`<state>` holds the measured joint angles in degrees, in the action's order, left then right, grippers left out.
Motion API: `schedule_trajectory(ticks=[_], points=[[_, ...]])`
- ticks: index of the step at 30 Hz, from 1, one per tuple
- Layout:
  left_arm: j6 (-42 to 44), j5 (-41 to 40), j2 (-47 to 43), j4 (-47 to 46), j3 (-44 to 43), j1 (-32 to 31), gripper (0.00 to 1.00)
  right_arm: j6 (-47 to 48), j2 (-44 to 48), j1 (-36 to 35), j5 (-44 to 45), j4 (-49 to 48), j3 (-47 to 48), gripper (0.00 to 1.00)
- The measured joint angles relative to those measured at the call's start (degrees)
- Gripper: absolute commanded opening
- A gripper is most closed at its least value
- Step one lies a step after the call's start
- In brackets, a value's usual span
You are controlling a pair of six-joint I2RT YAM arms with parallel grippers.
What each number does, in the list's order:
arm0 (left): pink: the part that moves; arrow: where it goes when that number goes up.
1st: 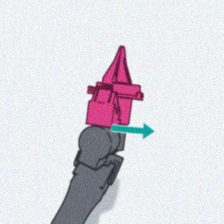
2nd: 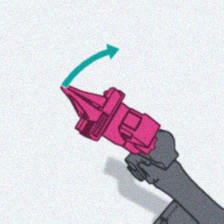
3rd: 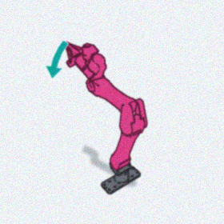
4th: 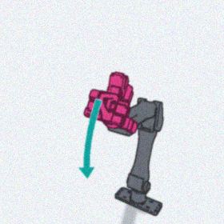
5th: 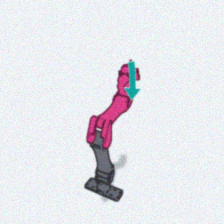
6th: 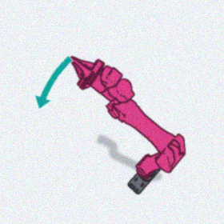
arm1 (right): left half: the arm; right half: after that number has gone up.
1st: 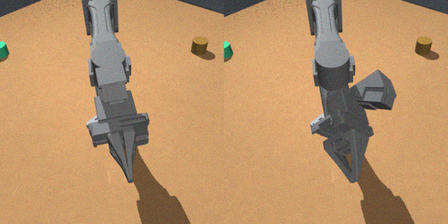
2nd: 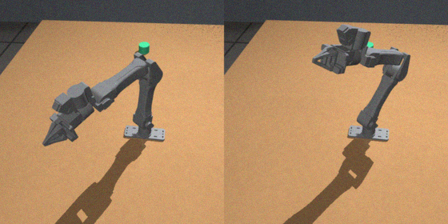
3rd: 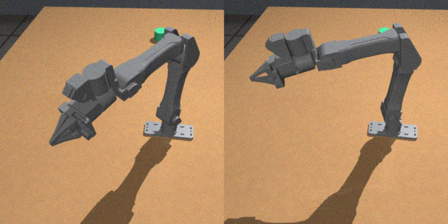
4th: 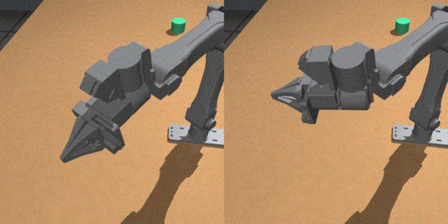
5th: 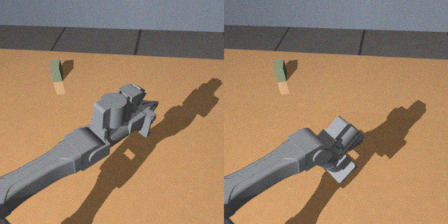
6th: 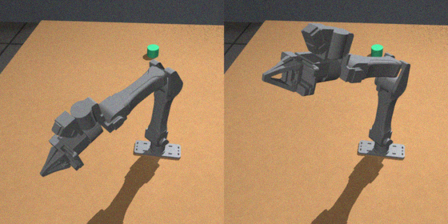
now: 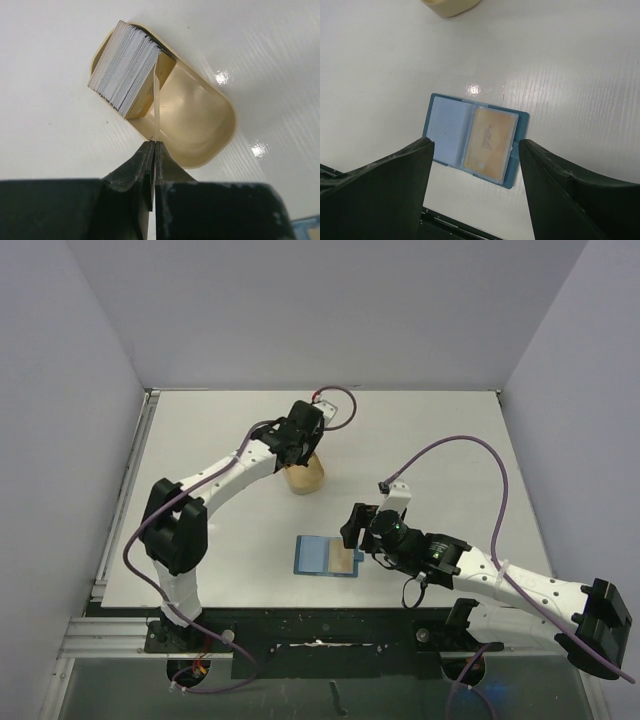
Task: Put the credit cards into the card holder
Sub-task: Pick up the credit card from the storage box, then insert the credit card into the card holder.
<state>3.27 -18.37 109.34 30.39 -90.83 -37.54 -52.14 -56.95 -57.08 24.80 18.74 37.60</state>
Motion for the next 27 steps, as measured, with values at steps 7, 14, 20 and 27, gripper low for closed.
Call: schedule_trajectory(ticks=[7, 14, 20, 27], points=[[-6.6, 5.8, -10.1, -0.5, 5.3, 0.2, 0.0, -0.4, 0.0, 0.0, -0.4, 0.2, -0.2, 0.68], [-16.3, 15.8, -20.2, -2.5, 15.5, 1.4, 0.0, -0.4, -2.2, 0.0, -0.9, 0.2, -0.2, 0.62], [-24.3, 26.4, -27.6, -5.8, 25.3, 2.4, 0.0, -0.4, -5.6, 0.0, -1.9, 0.2, -0.2, 0.46], [-34.5, 37.2, -34.5, -13.9, 38.8, 2.4, 0.0, -0.4, -9.6, 0.0, -2.1, 0.0, -0.2, 0.4]])
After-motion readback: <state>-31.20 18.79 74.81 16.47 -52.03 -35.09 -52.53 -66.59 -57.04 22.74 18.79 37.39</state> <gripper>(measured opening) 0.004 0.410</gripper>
